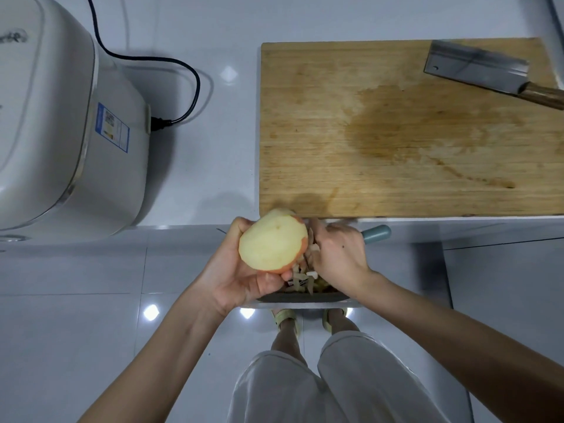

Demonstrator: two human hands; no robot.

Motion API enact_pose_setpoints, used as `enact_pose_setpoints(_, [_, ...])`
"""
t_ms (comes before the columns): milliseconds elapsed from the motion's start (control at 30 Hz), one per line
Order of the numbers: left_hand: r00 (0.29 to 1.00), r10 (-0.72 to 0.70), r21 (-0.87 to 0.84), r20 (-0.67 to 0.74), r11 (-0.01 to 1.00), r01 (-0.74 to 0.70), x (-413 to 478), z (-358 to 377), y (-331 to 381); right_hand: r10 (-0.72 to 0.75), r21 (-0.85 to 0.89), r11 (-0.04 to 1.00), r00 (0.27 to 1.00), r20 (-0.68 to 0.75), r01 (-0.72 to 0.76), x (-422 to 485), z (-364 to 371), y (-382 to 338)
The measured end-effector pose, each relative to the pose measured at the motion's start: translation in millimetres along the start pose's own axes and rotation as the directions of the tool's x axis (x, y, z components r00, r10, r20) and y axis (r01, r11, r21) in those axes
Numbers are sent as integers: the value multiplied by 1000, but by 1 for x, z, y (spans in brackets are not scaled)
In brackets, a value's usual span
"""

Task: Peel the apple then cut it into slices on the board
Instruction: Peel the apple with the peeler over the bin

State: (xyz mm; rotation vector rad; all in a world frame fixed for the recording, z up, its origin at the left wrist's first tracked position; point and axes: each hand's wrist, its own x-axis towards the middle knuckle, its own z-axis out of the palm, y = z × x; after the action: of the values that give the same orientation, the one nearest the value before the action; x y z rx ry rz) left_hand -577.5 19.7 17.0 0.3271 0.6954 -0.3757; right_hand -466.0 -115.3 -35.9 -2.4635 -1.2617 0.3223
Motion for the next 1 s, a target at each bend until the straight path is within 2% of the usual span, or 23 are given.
enact_pose_setpoints(100, [999,22,5,-45,1000,-21,2,-12,3,51,-44,998,998,22,-50,-1,0,4])
enact_pose_setpoints(200, [987,29,72,-160,997,-18,3,-21,0,149,-137,983,965,214,-122,0,-4,8])
enact_pose_setpoints(333, [964,35,138,-265,990,2,6,-22,-3,125,-290,956,948,292,-37,0,-3,14])
enact_pose_setpoints(400, [959,30,126,-281,992,6,7,-23,-4,121,-298,955,932,342,-15,0,-4,14])
enact_pose_setpoints(467, [960,27,80,-279,997,-5,7,-26,-5,147,-188,979,912,382,-79,1,-5,16])
enact_pose_setpoints(533, [966,38,39,-255,999,-29,8,-30,-7,169,92,971,911,375,-219,3,-8,20])
enact_pose_setpoints(600, [973,44,3,-225,999,-45,10,-31,-8,177,401,865,931,320,-302,4,-16,19])
enact_pose_setpoints(700, [980,58,-45,-192,997,-68,14,-27,-9,132,617,752,970,203,-231,2,-31,6])
enact_pose_setpoints(767, [985,62,-47,-161,996,-71,16,-22,-10,62,558,827,997,38,-73,0,-35,-2])
enact_pose_setpoints(867, [986,51,-50,-161,997,-60,18,-15,-13,-97,267,950,967,-237,160,4,-35,-6])
enact_pose_setpoints(933, [980,56,-54,-191,996,-67,19,-11,-15,-179,140,962,928,-327,235,7,-37,-8])
enact_pose_setpoints(1000, [974,86,-55,-208,993,-100,20,-8,-16,-238,56,960,903,-358,275,7,-38,-12])
